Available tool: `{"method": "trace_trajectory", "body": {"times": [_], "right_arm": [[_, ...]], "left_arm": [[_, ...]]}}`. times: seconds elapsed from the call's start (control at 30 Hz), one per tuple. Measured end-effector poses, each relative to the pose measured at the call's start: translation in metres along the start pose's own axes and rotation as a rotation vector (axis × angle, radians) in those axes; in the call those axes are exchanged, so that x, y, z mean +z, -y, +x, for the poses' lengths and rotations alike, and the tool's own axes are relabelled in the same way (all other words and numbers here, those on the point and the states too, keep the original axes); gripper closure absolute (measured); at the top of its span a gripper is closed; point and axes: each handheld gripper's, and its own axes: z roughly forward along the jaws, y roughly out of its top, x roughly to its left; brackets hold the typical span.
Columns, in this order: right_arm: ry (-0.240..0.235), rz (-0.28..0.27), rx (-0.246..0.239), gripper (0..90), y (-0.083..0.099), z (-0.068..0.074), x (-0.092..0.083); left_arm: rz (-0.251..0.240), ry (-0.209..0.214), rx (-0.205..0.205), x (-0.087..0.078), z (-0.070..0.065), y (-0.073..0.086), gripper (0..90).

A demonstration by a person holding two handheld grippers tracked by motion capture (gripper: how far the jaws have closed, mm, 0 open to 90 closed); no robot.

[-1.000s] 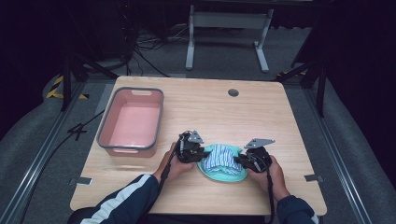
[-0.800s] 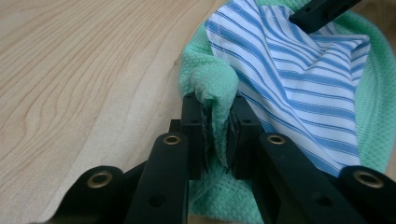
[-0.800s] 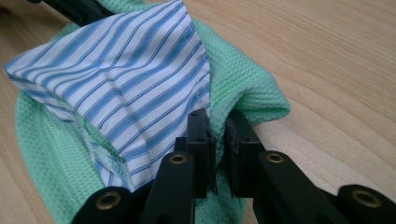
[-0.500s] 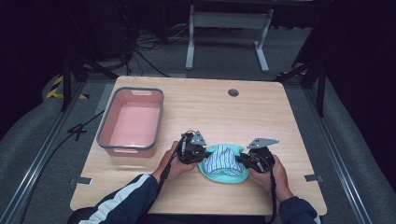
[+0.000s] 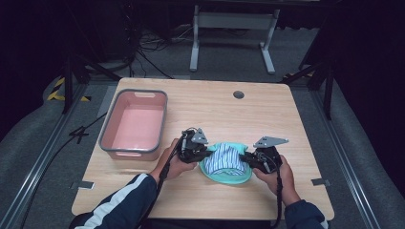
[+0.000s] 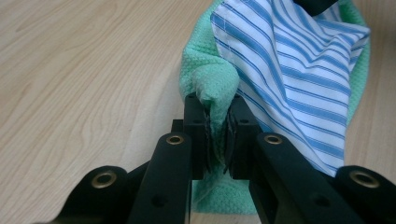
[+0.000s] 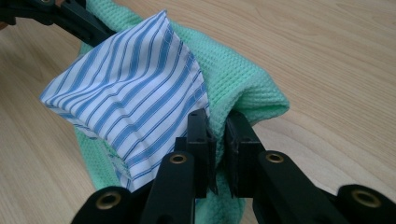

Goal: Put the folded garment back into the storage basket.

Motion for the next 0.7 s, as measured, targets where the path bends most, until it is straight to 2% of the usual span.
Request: {"method": "trace_trajectory", "body": {"times": [0.07, 0.23, 0.4, 0.7], "right_arm": [[0.013, 0.007, -0.012, 81.3, -0.004, 0.003, 0.002], [0.009, -0.008, -0.001, 81.3, -0.011, 0.003, 0.003], [0.009, -0.024, -0.005, 81.3, -0.021, 0.007, 0.003], [-0.008, -0.033, -0.004, 81.3, -0.032, 0.013, 0.005]], "left_arm": [[-0.001, -0.008, 0.004, -0.003, 0.001, -0.001, 81.3], [-0.006, -0.022, 0.004, -0.011, 0.005, -0.003, 81.4], [-0.030, -0.044, -0.019, -0.018, 0.008, -0.002, 81.4], [-0.038, -0.076, -0.026, -0.033, 0.010, -0.001, 81.4]]}}
